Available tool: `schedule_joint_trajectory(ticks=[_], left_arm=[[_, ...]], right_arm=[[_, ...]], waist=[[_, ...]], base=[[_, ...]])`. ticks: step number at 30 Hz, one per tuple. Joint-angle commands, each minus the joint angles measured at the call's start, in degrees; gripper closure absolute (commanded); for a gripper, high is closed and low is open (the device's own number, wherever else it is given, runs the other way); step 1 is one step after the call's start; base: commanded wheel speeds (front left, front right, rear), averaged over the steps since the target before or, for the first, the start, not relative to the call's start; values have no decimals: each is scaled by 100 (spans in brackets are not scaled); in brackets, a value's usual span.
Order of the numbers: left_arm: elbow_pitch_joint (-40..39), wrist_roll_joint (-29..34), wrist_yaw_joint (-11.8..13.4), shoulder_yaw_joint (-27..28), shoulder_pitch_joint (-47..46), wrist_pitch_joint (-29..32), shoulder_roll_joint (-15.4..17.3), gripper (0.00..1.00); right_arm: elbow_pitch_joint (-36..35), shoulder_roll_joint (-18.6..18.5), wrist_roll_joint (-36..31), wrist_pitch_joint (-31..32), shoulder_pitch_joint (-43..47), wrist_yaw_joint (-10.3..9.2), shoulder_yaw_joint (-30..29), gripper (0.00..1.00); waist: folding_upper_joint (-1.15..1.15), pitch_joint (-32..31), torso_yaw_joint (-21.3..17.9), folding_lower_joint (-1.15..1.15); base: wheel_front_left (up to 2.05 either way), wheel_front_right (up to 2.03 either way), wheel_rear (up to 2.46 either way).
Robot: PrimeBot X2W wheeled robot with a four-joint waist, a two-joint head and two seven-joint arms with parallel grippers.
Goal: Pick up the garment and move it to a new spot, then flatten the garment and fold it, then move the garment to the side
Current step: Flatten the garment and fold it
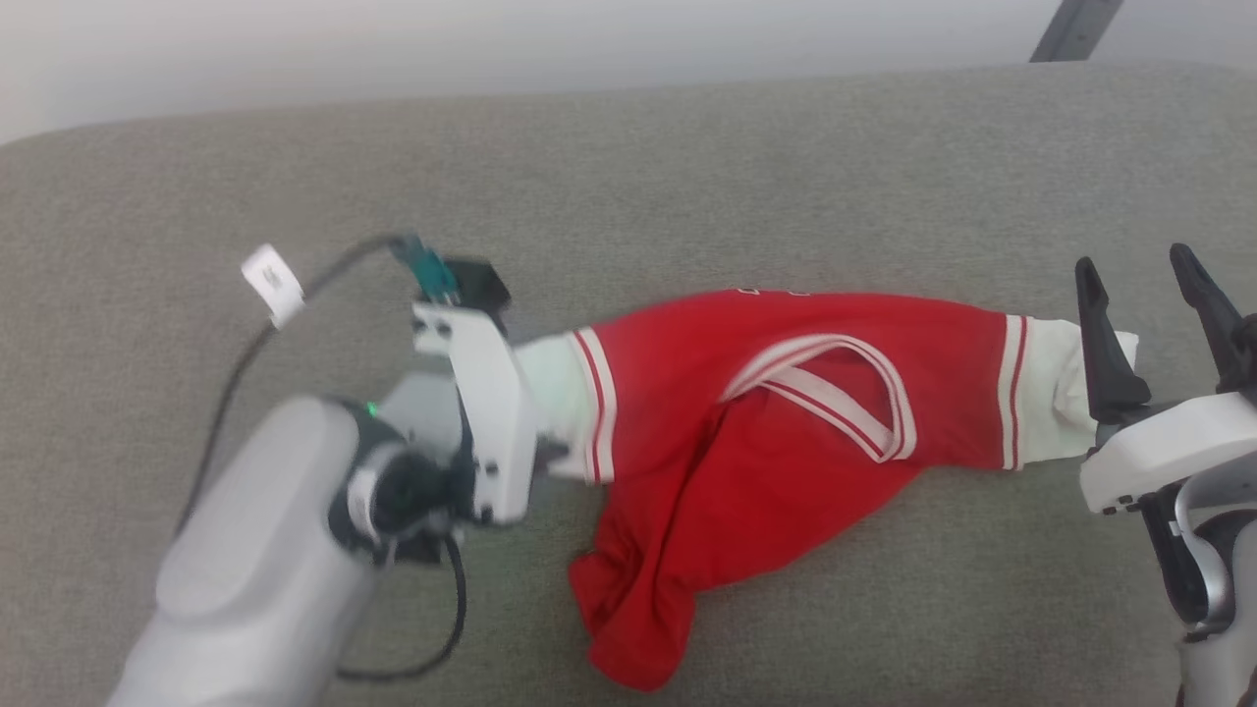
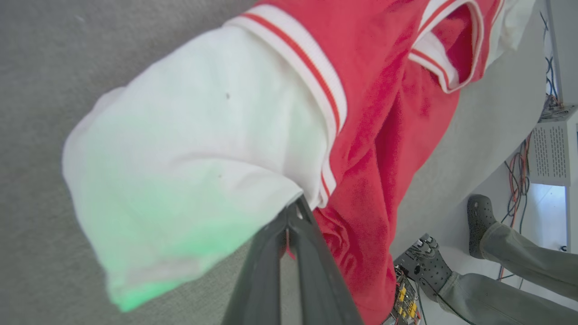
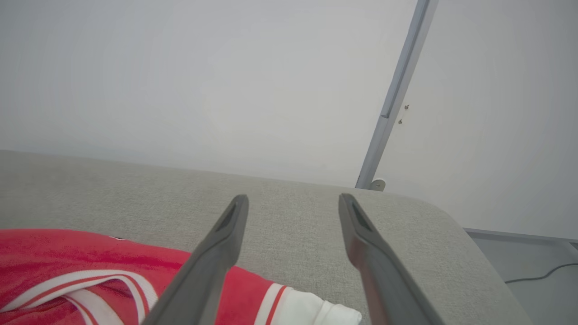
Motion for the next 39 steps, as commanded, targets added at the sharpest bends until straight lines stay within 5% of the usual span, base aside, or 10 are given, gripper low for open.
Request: schedule_joint_trajectory(ticks=[1,9,13,19,29,39], left_arm=[[-162,-6,68,-40,187,78,80,100],[-572,214,195,-313,844,140,308,100],[-432,200,13,-323,907,-65,309,0],[-395,89,-152,-235,921,-177,397,0],[-690,122,-80,-1,792,-182,732,0],[529,253,-483,-79,445,-610,575,0]], right_arm=[[-45,-12,-11,20,-15,-8,24,0],[-88,-31,7,61,-93,-8,97,0],[-43,-40,11,55,-81,-8,129,0],[32,-58,8,49,29,-8,145,0],[-31,-31,-35,83,172,-8,108,0],[-115,-24,-50,18,23,-8,197,0]], waist=[[0,24,46,0],[0,79,72,0],[0,39,48,0],[0,-159,51,0],[0,-394,102,0],[0,-328,-100,0]], base=[[0,0,0],[0,0,0],[0,0,0],[0,0,0],[0,0,0],[0,0,0]])
